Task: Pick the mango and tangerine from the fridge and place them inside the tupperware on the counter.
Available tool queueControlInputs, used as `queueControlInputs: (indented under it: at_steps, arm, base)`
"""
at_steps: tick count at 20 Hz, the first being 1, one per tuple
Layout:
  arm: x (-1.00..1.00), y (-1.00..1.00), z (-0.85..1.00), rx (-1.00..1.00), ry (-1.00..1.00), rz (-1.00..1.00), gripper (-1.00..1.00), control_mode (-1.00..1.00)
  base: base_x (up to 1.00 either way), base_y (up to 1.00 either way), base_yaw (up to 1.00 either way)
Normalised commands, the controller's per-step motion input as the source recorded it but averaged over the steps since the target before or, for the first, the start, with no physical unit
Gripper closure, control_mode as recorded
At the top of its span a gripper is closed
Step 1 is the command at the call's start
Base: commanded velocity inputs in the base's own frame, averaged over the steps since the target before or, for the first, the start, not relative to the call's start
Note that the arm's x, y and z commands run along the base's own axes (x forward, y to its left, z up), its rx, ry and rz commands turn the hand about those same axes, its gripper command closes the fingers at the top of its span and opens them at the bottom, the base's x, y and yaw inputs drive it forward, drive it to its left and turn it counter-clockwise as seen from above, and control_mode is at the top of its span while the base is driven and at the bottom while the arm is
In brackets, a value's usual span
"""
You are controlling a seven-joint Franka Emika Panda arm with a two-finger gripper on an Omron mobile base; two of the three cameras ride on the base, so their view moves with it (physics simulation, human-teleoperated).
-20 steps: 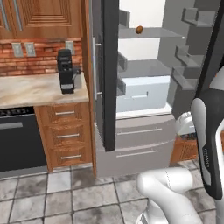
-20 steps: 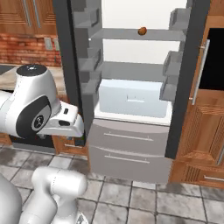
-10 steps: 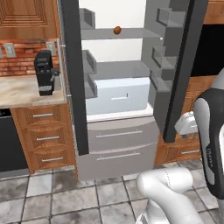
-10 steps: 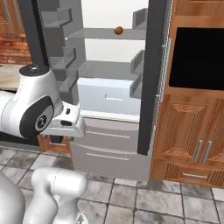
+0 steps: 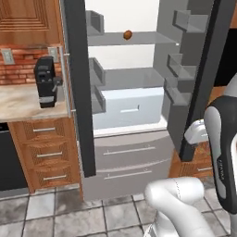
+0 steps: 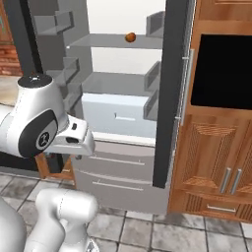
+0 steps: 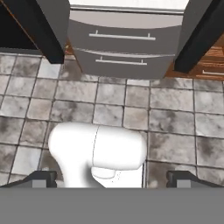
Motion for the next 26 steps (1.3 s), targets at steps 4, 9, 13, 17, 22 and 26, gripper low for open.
queueControlInputs:
  at_steps: [4,9,13,17,22,26]
  arm:
    - [0.0,0.0,0.0,0.0,0.0,0.0,-1.0,1.0]
    - [0.0,0.0,0.0,0.0,0.0,0.0,-1.0,1.0]
    - [0.0,0.0,0.0,0.0,0.0,0.0,-1.0,1.0]
    - [0.0,0.0,0.0,0.0,0.0,0.0,-1.0,1.0]
    - [0.24,0.0,0.0,0.0,-0.04,0.0,-1.0,-1.0]
    - [0.39,-0.01,0.02,0.0,-0.19,0.0,-1.0,-1.0]
  base:
    - [0.97,0.0,0.0]
    - [0.93,0.0,0.0]
    - [0.81,0.0,0.0]
    - [0.72,-0.03,0.0]
    - [0.4,-0.02,0.0]
    - [0.0,0.0,0.0]
